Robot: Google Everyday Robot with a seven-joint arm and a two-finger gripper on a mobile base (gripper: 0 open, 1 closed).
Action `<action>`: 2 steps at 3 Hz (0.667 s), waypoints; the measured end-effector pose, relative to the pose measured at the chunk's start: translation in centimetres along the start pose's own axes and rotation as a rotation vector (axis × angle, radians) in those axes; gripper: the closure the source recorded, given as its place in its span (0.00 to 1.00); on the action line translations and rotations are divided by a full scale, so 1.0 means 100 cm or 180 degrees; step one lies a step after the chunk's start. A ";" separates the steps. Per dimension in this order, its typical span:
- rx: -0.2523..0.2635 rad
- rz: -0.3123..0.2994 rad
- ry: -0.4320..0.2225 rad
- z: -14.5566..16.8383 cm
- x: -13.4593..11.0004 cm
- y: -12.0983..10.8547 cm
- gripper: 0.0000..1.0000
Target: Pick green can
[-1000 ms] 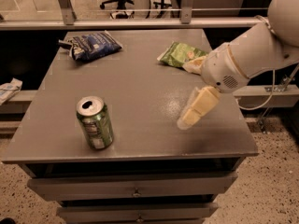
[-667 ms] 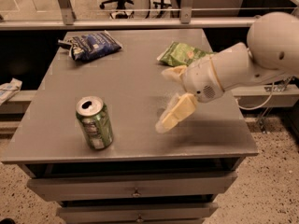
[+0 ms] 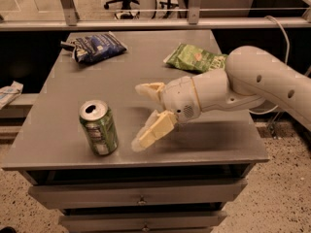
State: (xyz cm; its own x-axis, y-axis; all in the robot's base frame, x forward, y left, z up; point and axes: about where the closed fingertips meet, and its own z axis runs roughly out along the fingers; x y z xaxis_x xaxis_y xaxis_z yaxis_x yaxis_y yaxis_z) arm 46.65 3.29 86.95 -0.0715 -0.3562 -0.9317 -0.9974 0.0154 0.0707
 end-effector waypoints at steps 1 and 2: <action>-0.0233 -0.0113 -0.0312 0.043 -0.020 0.020 0.00; -0.0266 -0.0210 -0.0445 0.066 -0.035 0.029 0.00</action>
Offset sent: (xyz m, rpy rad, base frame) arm -0.0326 0.1004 0.0171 0.1971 -0.0631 0.0973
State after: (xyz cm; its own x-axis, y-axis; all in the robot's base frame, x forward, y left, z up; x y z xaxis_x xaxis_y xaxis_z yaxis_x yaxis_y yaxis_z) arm 43.94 10.69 88.03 -0.0126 -0.2203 -0.9753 -0.9960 -0.0835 0.0317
